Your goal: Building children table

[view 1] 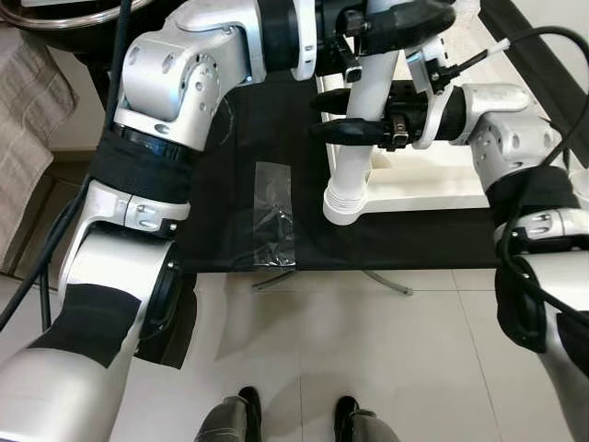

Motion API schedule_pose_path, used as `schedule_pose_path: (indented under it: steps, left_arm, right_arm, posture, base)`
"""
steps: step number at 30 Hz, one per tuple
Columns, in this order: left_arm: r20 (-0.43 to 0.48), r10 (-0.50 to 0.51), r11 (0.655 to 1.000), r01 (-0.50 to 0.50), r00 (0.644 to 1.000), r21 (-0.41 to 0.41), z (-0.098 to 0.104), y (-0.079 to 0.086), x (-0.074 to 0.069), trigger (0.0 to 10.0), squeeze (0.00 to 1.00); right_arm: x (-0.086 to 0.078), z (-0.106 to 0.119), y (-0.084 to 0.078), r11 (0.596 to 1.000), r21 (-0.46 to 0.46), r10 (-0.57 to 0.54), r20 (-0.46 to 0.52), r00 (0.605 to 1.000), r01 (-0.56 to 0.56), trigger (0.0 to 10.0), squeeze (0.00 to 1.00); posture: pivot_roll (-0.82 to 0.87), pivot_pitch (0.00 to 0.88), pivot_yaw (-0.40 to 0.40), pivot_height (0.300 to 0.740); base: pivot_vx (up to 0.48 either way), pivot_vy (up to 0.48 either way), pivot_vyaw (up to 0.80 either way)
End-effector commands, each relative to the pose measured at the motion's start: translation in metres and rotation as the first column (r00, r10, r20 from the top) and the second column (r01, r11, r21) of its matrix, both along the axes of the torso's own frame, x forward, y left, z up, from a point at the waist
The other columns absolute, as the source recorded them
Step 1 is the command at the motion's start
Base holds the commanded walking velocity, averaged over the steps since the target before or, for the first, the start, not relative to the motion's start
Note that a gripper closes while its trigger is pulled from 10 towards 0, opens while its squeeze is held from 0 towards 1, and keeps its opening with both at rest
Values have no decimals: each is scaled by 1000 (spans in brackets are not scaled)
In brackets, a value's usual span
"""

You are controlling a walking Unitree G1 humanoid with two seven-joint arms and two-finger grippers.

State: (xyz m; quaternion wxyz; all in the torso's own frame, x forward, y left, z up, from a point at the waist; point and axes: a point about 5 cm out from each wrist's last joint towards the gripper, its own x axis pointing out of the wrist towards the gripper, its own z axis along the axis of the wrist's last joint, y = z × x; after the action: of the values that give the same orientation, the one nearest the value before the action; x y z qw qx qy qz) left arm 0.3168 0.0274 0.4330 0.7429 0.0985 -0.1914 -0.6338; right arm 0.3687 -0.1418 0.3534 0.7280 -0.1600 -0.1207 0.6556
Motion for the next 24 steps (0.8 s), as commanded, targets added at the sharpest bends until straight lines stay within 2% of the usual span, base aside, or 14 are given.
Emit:
schedule_pose_path:
  steps: [1,2,3,9,13,16,21,22,24]
  left_arm:
    - [-48,-120,988,124,992,88,-16,-25,-7,0,78]
    - [-47,-122,988,126,991,86,-16,-25,-7,3373,894]
    - [-48,-109,991,112,993,73,-15,-24,-4,10000,1000]
    - [-57,-43,999,44,997,9,-9,-15,5,10000,1000]
    - [-74,23,997,-28,997,-76,3,8,11,10000,1000]
    - [-75,57,991,-65,996,-118,7,21,13,10000,1000]
    - [-76,101,977,-114,992,-183,12,45,11,10000,1000]
    - [-76,101,977,-114,992,-183,12,45,11,10000,1000]
    - [-88,118,966,-135,989,-219,12,60,10,10000,1000]
  right_arm:
    - [1,-11,12,999,-17,40,-24,999,-40,0,0]
    - [1,-12,11,999,-6,34,-21,999,-35,0,0]
    - [1,-14,9,1000,21,23,-19,1000,-23,0,0]
    - [2,-24,4,997,77,-24,-31,999,27,0,0]
    - [5,-32,-2,986,133,-95,-58,994,102,0,0]
    - [8,-36,-5,977,140,-155,-58,986,162,0,0]
    - [12,-43,-4,952,164,-246,-88,965,257,0,0]
    - [12,-43,-4,952,164,-246,-88,965,257,0,0]
    - [13,-49,-5,938,166,-288,-110,951,303,0,0]
  posture:
    - [135,307,43,740]
    - [135,307,43,740]
    - [133,303,43,740]
    - [133,302,43,740]
    - [129,294,40,740]
    - [128,291,36,740]
    - [126,294,25,740]
    - [126,294,25,740]
    - [127,296,23,740]
  base:
    - [0,0,0]
    - [0,0,0]
    - [0,0,0]
    - [0,0,0]
    - [0,0,0]
    - [0,0,0]
    - [0,0,0]
    - [0,0,0]
    - [0,0,0]
